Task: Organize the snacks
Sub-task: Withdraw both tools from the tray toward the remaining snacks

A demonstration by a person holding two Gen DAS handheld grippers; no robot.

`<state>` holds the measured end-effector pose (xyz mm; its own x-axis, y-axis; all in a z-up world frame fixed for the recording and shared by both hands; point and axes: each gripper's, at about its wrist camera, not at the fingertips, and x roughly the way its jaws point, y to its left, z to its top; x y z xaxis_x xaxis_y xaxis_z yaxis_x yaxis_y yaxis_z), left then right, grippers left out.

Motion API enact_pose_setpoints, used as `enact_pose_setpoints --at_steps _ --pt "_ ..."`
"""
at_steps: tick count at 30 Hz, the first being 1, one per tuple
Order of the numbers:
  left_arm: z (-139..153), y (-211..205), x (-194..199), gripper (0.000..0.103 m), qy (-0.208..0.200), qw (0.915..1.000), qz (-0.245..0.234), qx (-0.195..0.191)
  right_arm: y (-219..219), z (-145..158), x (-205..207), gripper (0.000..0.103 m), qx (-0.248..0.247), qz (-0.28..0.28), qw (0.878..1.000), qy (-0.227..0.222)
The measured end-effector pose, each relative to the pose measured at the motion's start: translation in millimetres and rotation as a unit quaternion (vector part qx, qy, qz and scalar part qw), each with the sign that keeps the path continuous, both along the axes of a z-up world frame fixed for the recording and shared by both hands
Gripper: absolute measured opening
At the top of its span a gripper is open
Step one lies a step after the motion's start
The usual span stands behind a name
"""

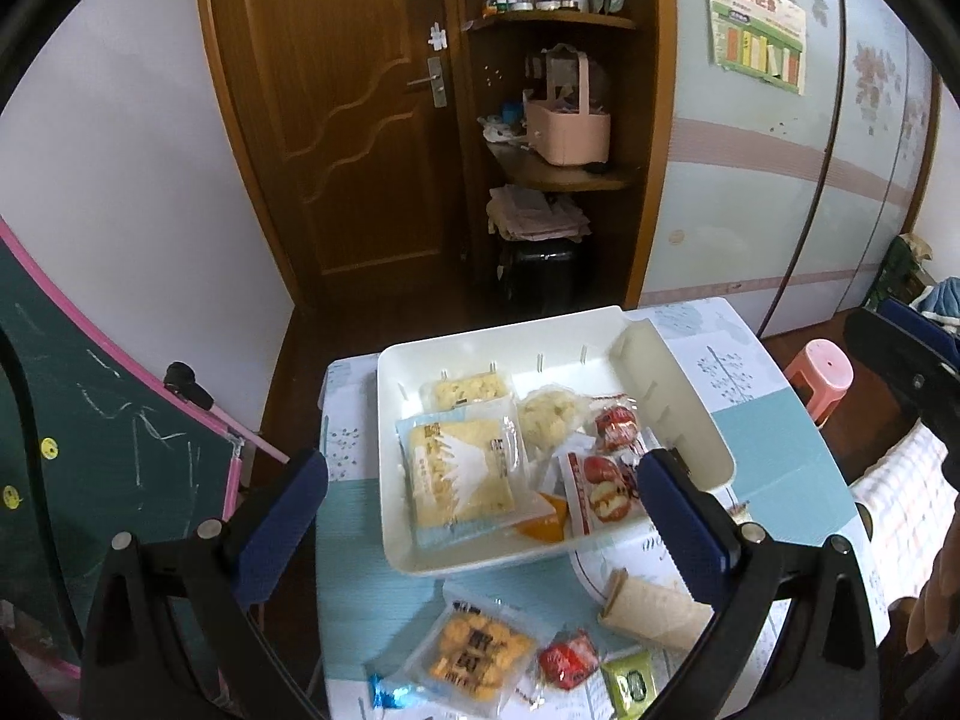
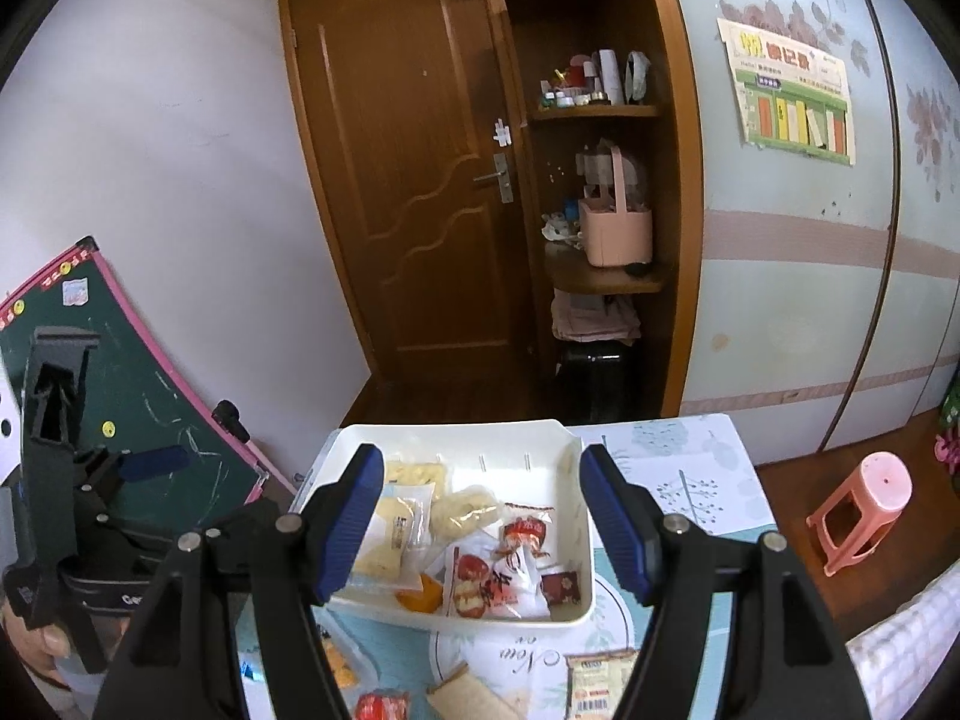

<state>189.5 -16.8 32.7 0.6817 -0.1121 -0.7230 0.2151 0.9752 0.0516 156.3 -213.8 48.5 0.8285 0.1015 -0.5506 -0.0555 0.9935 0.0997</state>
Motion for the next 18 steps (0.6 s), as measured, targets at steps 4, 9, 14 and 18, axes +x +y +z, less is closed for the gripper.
enact_pose_setpoints --at_steps 4,9,14,18 --pt "7.5 2.2 -24.3 0.103 -0.005 0.9999 -0.009 -0.001 -1.6 4.7 -19.0 0.068 -0.014 0.000 1.000 -0.003" --pt "8.0 -0.1 -43.7 0.103 -0.006 0.9998 -0.019 -0.001 -11.5 -0.2 -37.1 0.068 -0.028 -0.004 1.000 0.007" --pt "-4.5 -11.1 -55.0 0.103 0.008 0.9994 -0.033 -0.011 -26.9 -14.1 -50.9 0.068 -0.049 -0.015 0.999 0.018" --pt "-28.0 -28.9 -60.6 0.103 0.032 0.9982 -0.045 -0.024 -44.1 -36.3 -56.9 0.068 -0.048 -0.024 0.998 0.041"
